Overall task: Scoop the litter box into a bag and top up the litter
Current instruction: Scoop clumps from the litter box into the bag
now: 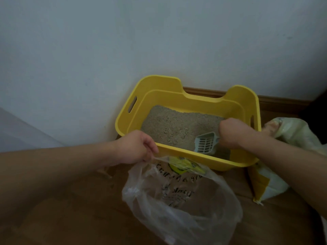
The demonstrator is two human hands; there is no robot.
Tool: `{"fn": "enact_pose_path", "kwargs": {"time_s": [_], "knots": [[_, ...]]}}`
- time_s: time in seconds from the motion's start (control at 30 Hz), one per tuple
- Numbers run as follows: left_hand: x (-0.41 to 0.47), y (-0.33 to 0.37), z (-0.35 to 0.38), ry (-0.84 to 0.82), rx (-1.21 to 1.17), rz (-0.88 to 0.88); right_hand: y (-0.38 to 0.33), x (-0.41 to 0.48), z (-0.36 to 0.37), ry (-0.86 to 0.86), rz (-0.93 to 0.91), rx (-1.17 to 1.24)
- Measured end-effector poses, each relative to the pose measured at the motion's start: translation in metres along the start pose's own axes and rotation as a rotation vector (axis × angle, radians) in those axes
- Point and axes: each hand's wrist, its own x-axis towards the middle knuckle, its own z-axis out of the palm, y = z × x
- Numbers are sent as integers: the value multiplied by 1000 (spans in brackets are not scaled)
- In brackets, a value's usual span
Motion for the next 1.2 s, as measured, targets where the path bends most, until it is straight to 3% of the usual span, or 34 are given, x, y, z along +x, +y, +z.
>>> {"fn": "enact_pose_path", "kwargs": {"time_s": [0.37,0.67,0.97,1.2], "knots": [[5,-19,1,0,-213,28,-49,41,15,2,-54,213],[7,-20,-9,-49,-298,27,-96,80,15,25,-168,132],[12,-27,-23,21,-351,21,-110,102,33,6,-200,446],[10,-27,-23,30,-342,19,-108,99,28,99,-243,456]]}}
